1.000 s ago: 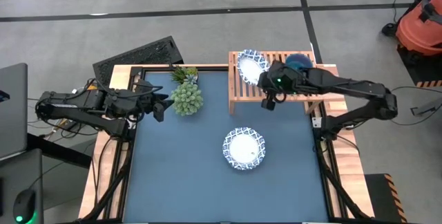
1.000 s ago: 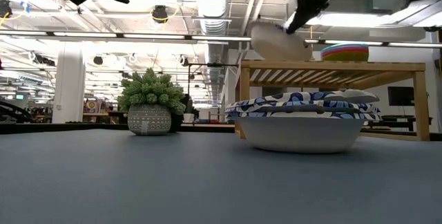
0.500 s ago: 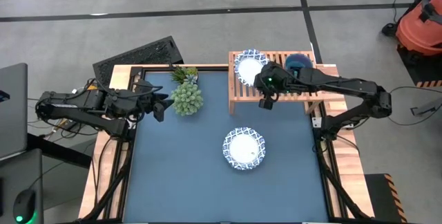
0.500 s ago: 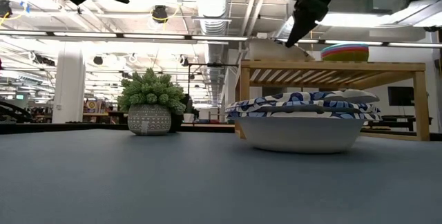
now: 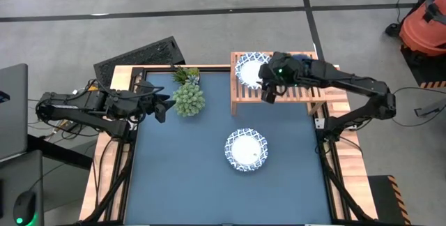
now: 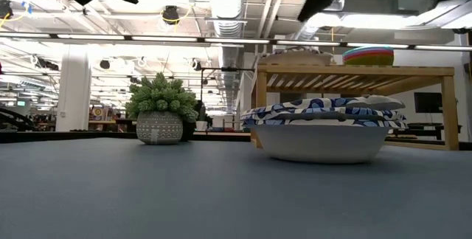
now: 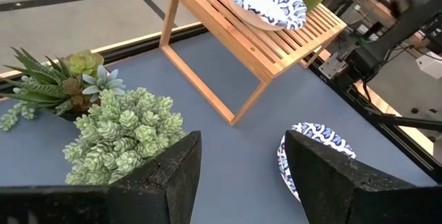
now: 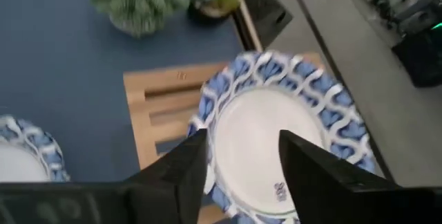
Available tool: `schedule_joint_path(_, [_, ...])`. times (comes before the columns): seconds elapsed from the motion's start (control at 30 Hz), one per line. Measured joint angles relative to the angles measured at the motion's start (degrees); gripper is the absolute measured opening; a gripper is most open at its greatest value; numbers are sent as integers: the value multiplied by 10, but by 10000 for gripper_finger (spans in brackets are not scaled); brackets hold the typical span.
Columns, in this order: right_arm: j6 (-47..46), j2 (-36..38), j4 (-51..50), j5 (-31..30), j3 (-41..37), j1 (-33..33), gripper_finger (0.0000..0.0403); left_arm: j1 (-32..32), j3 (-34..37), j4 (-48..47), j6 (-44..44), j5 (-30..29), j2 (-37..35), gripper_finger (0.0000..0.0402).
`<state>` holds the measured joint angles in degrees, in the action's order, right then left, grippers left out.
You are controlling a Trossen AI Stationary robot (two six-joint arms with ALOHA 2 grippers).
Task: Place and stack bowls onto a shelf
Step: Put the blue bowl on the shelf, then stack the blue bowl on top of the blue bowl on the shelf
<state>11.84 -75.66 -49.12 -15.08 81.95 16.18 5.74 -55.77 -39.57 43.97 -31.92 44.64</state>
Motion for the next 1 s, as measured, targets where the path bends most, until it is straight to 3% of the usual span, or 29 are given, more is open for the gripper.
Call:
schedule_joint_path(0.17, [-23, 1, -18, 59, 60, -45, 220, 0, 0, 0, 0, 11, 0, 197])
schedule_joint_path(0.33, [-72, -1, -47, 133, 69, -139, 214, 0, 0, 0, 0, 20, 0, 197])
schedule_joint_path(0.5, [-130, -39, -158, 130, 61, -242, 208, 0, 0, 0, 0, 21, 0, 197])
schedule_joint_path(0.6, [-165, -60, -166, 124, 29, -291, 206, 0, 0, 0, 0, 18, 0, 197])
schedule_joint_path(0.8, [-183, -108, -104, 123, -33, -370, 205, 0, 0, 0, -7, 14, 0, 197])
schedule_joint_path(1.0, [-180, -164, -36, 128, -46, -402, 205, 0, 0, 0, -9, 14, 0, 197])
